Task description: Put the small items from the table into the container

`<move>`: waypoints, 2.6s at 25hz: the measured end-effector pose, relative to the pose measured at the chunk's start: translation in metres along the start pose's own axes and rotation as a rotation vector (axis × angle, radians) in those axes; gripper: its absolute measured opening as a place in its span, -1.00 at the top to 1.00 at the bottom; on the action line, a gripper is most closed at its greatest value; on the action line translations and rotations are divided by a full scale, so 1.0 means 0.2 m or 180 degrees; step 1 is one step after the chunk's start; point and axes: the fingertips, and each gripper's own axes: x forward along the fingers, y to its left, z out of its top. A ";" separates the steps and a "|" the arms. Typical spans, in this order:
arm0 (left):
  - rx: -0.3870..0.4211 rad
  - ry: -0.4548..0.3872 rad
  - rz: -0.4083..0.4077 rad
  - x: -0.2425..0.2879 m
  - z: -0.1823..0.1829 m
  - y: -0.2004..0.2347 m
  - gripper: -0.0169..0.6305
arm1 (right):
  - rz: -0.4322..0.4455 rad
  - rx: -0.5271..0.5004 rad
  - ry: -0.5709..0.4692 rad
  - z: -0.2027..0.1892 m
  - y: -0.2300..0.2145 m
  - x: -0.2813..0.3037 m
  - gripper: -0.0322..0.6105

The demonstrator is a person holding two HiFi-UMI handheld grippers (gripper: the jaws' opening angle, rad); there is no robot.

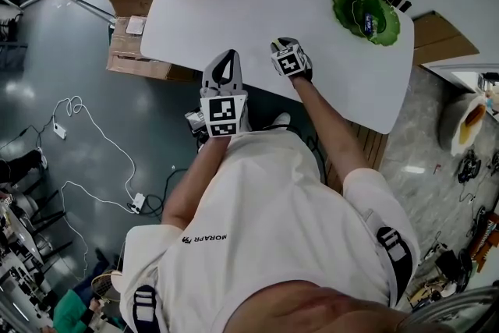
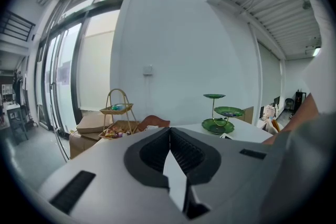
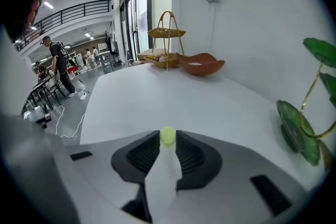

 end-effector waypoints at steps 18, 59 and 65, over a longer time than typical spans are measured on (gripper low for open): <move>0.0082 -0.0128 -0.0344 0.05 0.09 -0.21 0.93 | -0.0160 0.0374 -0.0525 0.13 -0.06 -0.40 0.58; 0.0294 -0.0262 -0.0989 0.19 0.20 -0.65 0.93 | -0.1269 0.1234 -0.1758 0.17 -0.58 -1.36 0.58; 0.0305 -0.0259 -0.1000 0.20 0.20 -0.67 0.93 | -0.1483 0.1335 -0.1843 0.15 -0.71 -1.45 0.58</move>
